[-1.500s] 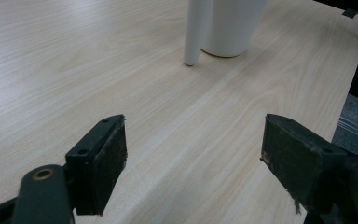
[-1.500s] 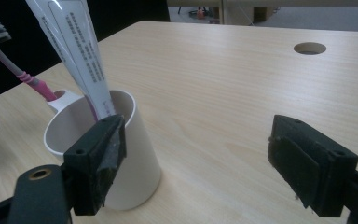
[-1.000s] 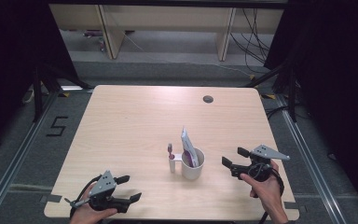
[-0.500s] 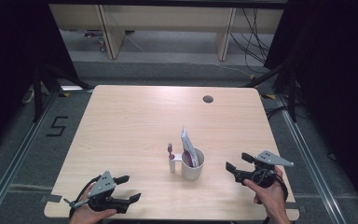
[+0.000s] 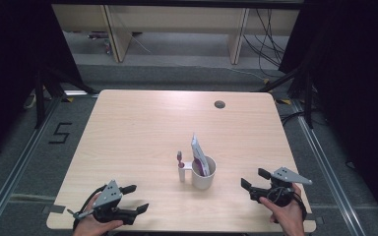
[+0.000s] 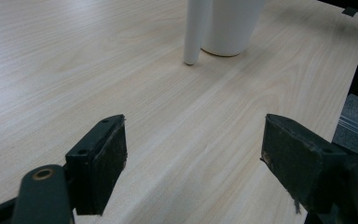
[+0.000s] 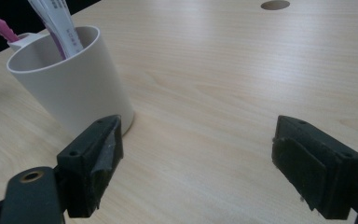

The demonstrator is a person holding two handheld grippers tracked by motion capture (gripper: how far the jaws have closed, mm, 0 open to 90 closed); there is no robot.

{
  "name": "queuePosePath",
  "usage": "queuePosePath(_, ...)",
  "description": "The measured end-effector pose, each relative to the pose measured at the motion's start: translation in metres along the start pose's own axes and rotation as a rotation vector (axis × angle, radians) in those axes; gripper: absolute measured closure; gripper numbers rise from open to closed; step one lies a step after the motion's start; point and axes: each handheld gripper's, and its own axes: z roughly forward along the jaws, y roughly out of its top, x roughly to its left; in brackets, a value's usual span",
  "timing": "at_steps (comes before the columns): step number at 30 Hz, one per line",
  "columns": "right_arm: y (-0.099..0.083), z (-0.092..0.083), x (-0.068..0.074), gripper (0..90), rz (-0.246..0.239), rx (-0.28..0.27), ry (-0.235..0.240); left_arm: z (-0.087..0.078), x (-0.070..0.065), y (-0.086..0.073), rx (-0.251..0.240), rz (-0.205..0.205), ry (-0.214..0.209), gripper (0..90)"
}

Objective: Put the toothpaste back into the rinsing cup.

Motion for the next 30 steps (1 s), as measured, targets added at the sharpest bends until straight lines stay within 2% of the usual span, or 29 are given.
queuePosePath(3, -0.002, -0.002, 0.000, 17.6, -0.028, 0.008, -0.015, 0.000, 0.000, 0.000, 0.005, 0.006, 0.003, 21.7)
queuePosePath(4, -0.003, -0.002, 0.000, 17.6, -0.030, 0.005, -0.020, 0.000, 0.000, 0.000, 0.011, 0.004, 0.007, 21.7)
queuePosePath(5, -0.004, -0.003, 0.003, 17.6, 0.000, 0.023, -0.016, 0.000, 0.000, 0.000, 0.010, 0.003, 0.007, 21.7)
queuePosePath(6, -0.005, -0.003, 0.002, 17.6, -0.019, 0.016, -0.014, 0.000, 0.000, 0.000, 0.009, 0.003, 0.005, 21.7)
queuePosePath(7, -0.006, -0.003, 0.003, 17.6, -0.014, 0.004, -0.021, 0.000, 0.000, 0.000, 0.006, 0.003, 0.001, 21.7)
queuePosePath(8, -0.007, -0.005, 0.002, 17.8, -0.025, 0.027, -0.021, 0.000, 0.000, 0.000, 0.002, 0.004, 0.004, 21.7)
queuePosePath(9, -0.008, -0.005, 0.005, 17.8, 0.004, 0.032, -0.030, -0.001, 0.000, 0.000, 0.010, 0.004, 0.008, 21.7)
queuePosePath(10, -0.009, -0.005, 0.004, 17.8, -0.021, 0.029, -0.026, 0.000, 0.000, 0.000, 0.009, 0.001, 0.006, 21.7)
queuePosePath(11, -0.010, -0.007, 0.007, 17.8, 0.021, 0.043, -0.016, 0.000, 0.000, 0.000, 0.010, 0.001, 0.006, 21.7)
queuePosePath(12, -0.011, -0.006, 0.006, 17.8, -0.007, 0.024, -0.020, 0.000, 0.000, 0.000, 0.011, 0.003, 0.008, 21.7)
queuePosePath(13, -0.011, -0.008, 0.006, 17.8, -0.023, 0.039, -0.025, 0.000, 0.000, 0.000, 0.009, 0.004, 0.006, 21.7)
queuePosePath(14, -0.012, -0.008, 0.007, 17.8, -0.002, 0.041, -0.014, 0.000, 0.000, 0.000, 0.002, 0.004, 0.003, 21.7)
queuePosePath(15, -0.013, -0.009, 0.007, 17.8, -0.022, 0.039, -0.030, 0.000, 0.000, 0.000, 0.003, 0.004, 0.003, 21.7)
queuePosePath(16, -0.013, -0.011, 0.011, 17.8, 0.016, 0.056, -0.019, 0.000, 0.000, 0.000, 0.004, 0.003, 0.005, 21.7)
queuePosePath(17, -0.015, -0.010, 0.010, 17.8, -0.007, 0.034, -0.023, 0.000, 0.000, 0.000, 0.006, -0.001, 0.008, 21.7)
queuePosePath(18, -0.015, -0.012, 0.010, 17.6, -0.018, 0.054, -0.025, 0.000, 0.000, 0.000, 0.003, -0.003, 0.008, 21.7)
queuePosePath(19, -0.016, -0.013, 0.012, 17.5, -0.003, 0.050, -0.016, 0.000, 0.000, 0.000, 0.011, 0.003, 0.008, 21.7)
queuePosePath(20, -0.017, -0.014, 0.012, 17.5, -0.042, 0.057, -0.035, 0.000, 0.000, 0.000, 0.010, 0.003, 0.009, 21.7)
queuePosePath(21, -0.018, -0.015, 0.013, 17.4, -0.044, 0.053, -0.037, 0.000, 0.000, 0.000, 0.007, 0.000, 0.007, 21.7)
queuePosePath(22, -0.020, -0.017, 0.016, 17.4, -0.014, 0.066, -0.025, 0.001, -0.001, -0.001, 0.006, -0.002, 0.006, 21.7)
queuePosePath(24, -0.022, -0.018, 0.014, 17.3, -0.077, 0.070, -0.043, 0.001, 0.000, -0.001, 0.007, -0.002, 0.003, 21.7)
queuePosePath(25, -0.024, -0.019, 0.016, 17.3, -0.059, 0.077, -0.027, 0.001, 0.000, -0.001, 0.005, -0.003, 0.005, 21.7)
queuePosePath(26, -0.025, -0.020, 0.017, 17.3, -0.063, 0.092, -0.042, 0.001, -0.001, -0.001, 0.005, -0.004, 0.006, 21.7)
queuePosePath(27, -0.025, -0.022, 0.016, 17.3, -0.093, 0.101, -0.047, 0.001, 0.000, -0.001, 0.006, -0.002, 0.004, 21.7)
queuePosePath(30, -0.028, -0.024, 0.018, 17.2, -0.094, 0.116, -0.059, 0.001, 0.000, -0.001, 0.006, -0.003, 0.004, 21.7)
